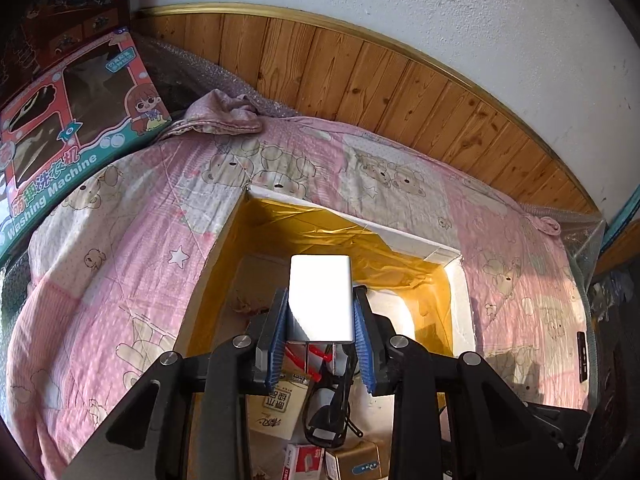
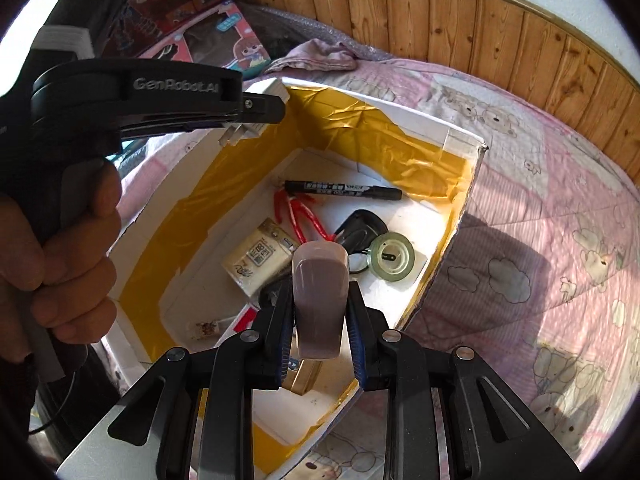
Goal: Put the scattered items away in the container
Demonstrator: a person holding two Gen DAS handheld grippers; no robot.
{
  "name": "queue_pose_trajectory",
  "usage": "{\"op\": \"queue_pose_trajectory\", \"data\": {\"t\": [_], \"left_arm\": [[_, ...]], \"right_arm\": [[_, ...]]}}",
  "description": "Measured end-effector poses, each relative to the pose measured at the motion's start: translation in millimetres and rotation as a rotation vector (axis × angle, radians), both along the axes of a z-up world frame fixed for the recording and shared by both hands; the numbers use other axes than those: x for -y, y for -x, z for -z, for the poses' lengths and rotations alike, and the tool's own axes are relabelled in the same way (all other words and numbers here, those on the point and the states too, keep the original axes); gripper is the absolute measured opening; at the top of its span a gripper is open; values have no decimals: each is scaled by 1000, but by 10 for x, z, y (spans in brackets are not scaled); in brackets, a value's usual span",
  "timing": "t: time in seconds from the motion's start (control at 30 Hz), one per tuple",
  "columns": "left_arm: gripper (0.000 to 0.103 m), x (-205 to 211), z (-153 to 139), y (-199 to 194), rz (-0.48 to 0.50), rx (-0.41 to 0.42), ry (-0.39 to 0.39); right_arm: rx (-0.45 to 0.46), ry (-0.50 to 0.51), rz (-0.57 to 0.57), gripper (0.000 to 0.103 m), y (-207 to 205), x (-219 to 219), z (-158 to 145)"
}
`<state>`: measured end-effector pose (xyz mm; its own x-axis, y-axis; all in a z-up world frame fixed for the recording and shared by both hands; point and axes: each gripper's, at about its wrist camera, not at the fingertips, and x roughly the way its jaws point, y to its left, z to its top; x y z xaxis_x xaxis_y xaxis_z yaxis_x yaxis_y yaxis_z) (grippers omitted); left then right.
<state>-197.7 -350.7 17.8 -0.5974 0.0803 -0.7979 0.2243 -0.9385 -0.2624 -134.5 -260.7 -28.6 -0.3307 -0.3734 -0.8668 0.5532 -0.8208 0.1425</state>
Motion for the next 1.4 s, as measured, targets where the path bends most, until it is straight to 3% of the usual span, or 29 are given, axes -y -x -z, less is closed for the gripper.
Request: {"op": "queue_pose_trajectory", "data": {"t": [0.13, 0.17, 0.2, 0.23, 0.33, 0.67, 0.9, 1.03, 1.2, 1.4], "left_arm": [[33, 8, 225, 229, 3, 34, -47], [36, 30, 282, 273, -18, 48, -52], [45, 60, 325, 296, -37, 55, -63], [47, 98, 344, 295, -52, 50, -84], [47, 132, 265, 195, -45, 13, -115], [47, -20, -220, -564, -37, -45, 13], [54, -405, -354, -1248, -31, -29, 136], [54, -521, -402, -1567, -52, -13, 144], [54, -592, -522, -1872, -81, -17, 141], [54, -741, -678, -2136, -83, -42, 176]], "right_arm": [[-2, -39, -9, 29, 39, 42, 96], [-6, -34, -7, 31, 37, 37, 97], [-8, -25, -7, 35, 27, 30, 85], [-9, -17, -9, 39, 14, 22, 67], [-15, 7, -10, 40, -37, -22, -10], [-39, 12, -40, 42, -298, -154, -232], [-81, -109, -89, 47, -658, -204, -352], [-109, -193, -96, 48, -822, -204, -366], [-48, -169, -110, 48, -961, -222, -359], [-38, -135, -151, 48, -1154, -151, -383]]}}
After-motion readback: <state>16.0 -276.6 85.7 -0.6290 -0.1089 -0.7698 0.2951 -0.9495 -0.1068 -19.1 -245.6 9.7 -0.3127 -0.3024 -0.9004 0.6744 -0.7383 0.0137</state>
